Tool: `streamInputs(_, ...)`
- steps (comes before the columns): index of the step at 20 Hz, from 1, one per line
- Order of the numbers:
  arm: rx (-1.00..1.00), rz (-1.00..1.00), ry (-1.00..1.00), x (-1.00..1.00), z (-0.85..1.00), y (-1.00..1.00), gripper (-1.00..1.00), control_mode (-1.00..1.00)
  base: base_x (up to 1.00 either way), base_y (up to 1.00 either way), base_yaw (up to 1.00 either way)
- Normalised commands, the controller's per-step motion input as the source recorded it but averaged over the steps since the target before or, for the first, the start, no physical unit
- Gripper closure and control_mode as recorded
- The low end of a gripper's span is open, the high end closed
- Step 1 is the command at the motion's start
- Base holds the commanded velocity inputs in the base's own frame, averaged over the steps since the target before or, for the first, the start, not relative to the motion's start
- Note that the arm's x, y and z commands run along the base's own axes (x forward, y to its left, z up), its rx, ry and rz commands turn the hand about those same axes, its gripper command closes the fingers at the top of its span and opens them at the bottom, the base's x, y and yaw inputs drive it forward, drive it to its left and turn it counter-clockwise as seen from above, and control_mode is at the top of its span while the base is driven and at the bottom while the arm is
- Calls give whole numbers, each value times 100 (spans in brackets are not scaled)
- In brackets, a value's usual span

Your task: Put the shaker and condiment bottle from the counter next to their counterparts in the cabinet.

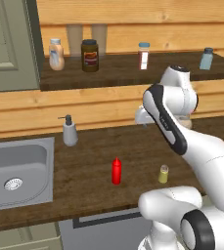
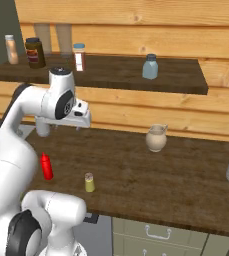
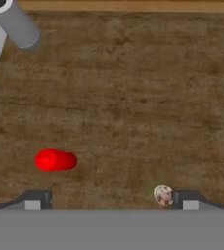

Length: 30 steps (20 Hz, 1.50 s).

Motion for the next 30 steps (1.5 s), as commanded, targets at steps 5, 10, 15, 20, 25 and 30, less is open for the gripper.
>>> streamInputs(5,2,33,-27,-32,-53,18,-100,-100,0,0,0)
streamInputs(10,0,31,-35,-50,-37,14,-100,-100,0,0,0)
streamInputs(15,0,20,-26,-67,-13,3,-100,-100,0,0,0)
streamInputs(20,1,21,-20,-44,0,0,-100,-100,0,0,0)
streamInputs(25,3,22,-9,-22,-5,0,-100,-100,0,0,0)
streamInputs(30,1,12,-1,11,-42,2,-100,-100,0,0,0)
